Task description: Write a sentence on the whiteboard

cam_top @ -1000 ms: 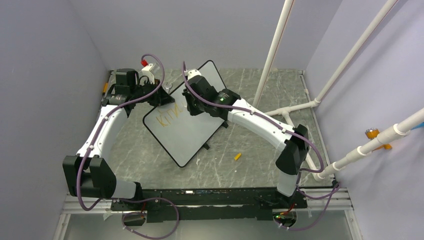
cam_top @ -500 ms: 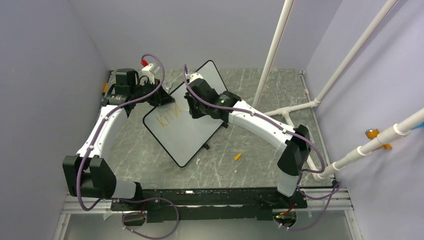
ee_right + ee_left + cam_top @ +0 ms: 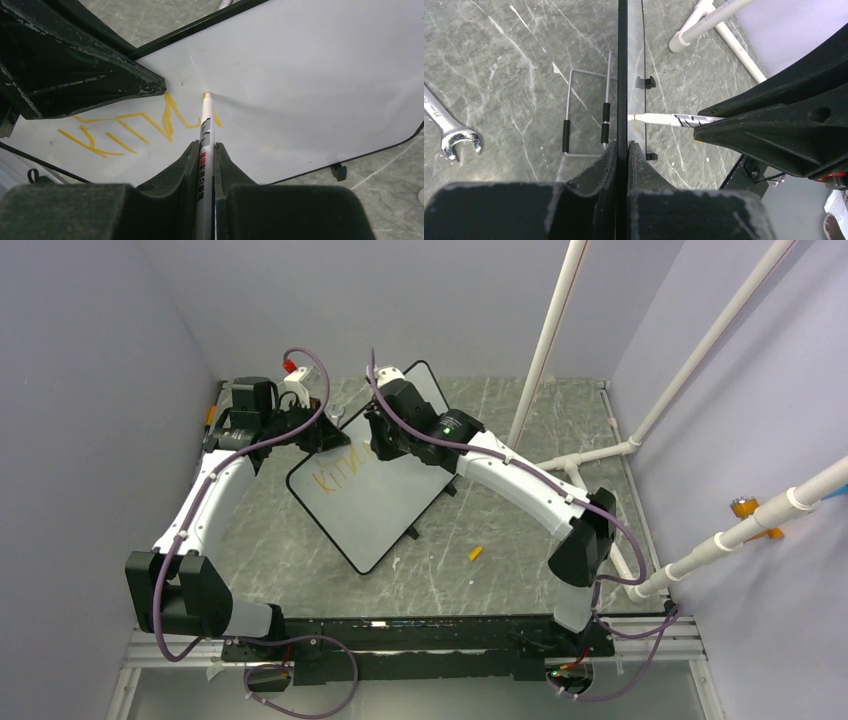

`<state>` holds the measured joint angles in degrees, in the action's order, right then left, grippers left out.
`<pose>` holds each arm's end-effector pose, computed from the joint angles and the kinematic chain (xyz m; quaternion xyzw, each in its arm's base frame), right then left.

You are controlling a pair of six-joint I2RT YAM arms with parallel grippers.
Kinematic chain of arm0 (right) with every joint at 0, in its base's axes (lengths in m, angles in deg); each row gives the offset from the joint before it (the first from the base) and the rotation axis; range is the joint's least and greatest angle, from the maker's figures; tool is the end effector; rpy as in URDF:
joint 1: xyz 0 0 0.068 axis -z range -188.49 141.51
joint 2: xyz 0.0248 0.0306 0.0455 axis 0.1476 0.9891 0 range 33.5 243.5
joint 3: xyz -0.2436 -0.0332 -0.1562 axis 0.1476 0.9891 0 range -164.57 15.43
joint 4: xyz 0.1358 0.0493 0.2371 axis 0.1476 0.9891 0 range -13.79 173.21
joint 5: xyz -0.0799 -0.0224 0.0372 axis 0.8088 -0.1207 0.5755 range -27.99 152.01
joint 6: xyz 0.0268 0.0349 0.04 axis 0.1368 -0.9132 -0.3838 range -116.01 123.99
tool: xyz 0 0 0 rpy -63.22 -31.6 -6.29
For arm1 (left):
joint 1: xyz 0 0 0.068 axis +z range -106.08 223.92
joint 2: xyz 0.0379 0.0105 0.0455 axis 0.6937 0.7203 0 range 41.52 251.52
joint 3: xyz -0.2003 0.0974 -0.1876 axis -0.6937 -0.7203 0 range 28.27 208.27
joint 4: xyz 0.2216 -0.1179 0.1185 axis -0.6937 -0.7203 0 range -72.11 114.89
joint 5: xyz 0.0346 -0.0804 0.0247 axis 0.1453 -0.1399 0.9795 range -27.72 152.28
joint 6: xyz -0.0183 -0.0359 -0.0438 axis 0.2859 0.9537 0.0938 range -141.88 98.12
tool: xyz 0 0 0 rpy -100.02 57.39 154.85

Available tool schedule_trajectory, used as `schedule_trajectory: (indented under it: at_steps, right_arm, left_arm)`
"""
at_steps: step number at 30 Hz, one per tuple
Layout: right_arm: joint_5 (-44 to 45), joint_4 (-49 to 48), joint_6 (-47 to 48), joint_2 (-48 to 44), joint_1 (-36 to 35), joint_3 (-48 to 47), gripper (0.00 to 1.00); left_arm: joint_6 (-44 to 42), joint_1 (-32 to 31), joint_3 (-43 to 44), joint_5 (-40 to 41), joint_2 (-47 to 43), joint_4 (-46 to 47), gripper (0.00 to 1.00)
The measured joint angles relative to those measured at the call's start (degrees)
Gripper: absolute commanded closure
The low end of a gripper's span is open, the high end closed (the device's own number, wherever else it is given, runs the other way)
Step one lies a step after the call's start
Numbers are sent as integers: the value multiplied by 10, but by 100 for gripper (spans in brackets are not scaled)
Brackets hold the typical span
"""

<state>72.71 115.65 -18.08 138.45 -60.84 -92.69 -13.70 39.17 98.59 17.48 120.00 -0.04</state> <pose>0.2786 0.3480 0.3923 -0.1914 0.8683 0.2058 0.4086 0.3158 -0.0571 0.3556 0.1572 0.8179 -0.3825 0.4000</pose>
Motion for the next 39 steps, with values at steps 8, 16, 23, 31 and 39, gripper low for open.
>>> schedule_trajectory:
  at_steps: [8, 16, 23, 31, 39]
  right_arm:
    - [-6, 5, 0, 8, 11, -13, 100]
    - [-8, 0, 0, 7, 16, -6, 100]
    - [-7, -8, -1, -9, 18, 40, 100]
    - [-7, -9, 0, -14, 19, 48, 100]
    - [-3, -18, 0, -34, 21, 76, 100]
  left_arm:
    - [0, 0, 0, 5, 0, 0, 100]
    - [0, 0, 0, 9, 0, -2, 100]
    - [0, 1, 0, 11, 0, -2, 100]
    - [0, 1, 0, 9, 0, -2, 100]
    - [0, -2, 0, -3, 0, 2, 100]
